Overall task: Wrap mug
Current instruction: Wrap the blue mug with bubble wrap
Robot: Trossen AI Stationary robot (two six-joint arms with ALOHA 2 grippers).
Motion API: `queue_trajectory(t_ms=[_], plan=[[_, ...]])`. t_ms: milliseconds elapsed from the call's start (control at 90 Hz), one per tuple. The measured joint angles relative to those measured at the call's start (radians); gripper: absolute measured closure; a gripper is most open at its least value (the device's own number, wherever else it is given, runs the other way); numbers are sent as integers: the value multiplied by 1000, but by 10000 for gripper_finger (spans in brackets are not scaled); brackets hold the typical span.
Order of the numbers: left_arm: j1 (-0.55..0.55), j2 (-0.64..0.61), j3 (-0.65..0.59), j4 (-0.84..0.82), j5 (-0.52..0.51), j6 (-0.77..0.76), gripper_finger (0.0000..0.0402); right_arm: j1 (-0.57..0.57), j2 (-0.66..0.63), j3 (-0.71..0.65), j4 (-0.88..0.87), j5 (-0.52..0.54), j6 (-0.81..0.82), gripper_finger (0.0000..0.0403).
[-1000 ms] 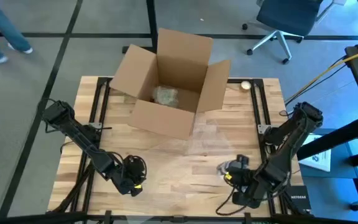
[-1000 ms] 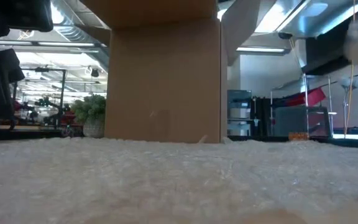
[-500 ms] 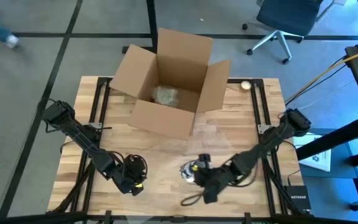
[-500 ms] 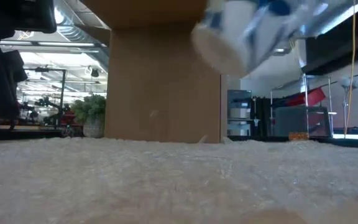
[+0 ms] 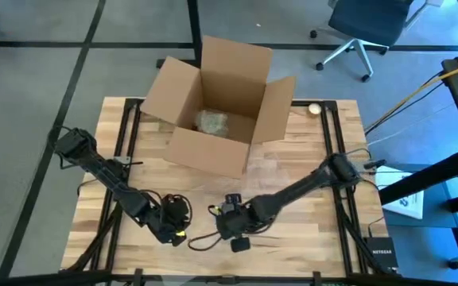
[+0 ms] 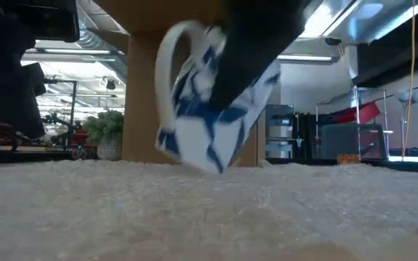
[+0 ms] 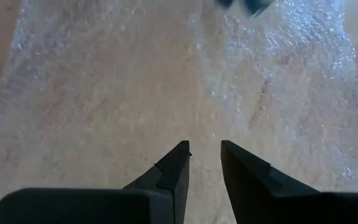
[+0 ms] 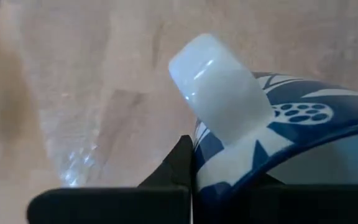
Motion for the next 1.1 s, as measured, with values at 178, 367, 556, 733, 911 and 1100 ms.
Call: queue_trajectory(t_ms=[178,367,556,733,911,1100], plan=[[0,0,0,0,0,0,326,-19,34,14,9,-50,-10,380],[0,0,0,0,0,0,326,-23,48,12,44,-77,-8,318],[0,0,0,-1,0,4,326,-27,34,12,48,-142,-15,234],[0,0,0,-2,0,7,326,-32,-16,12,36,-167,-10,181],[0,0,0,-2,0,7,326,-31,-91,12,25,-126,-15,155],[0,0,0,-2,0,3,326,-17,-186,11,-100,-132,-15,149]])
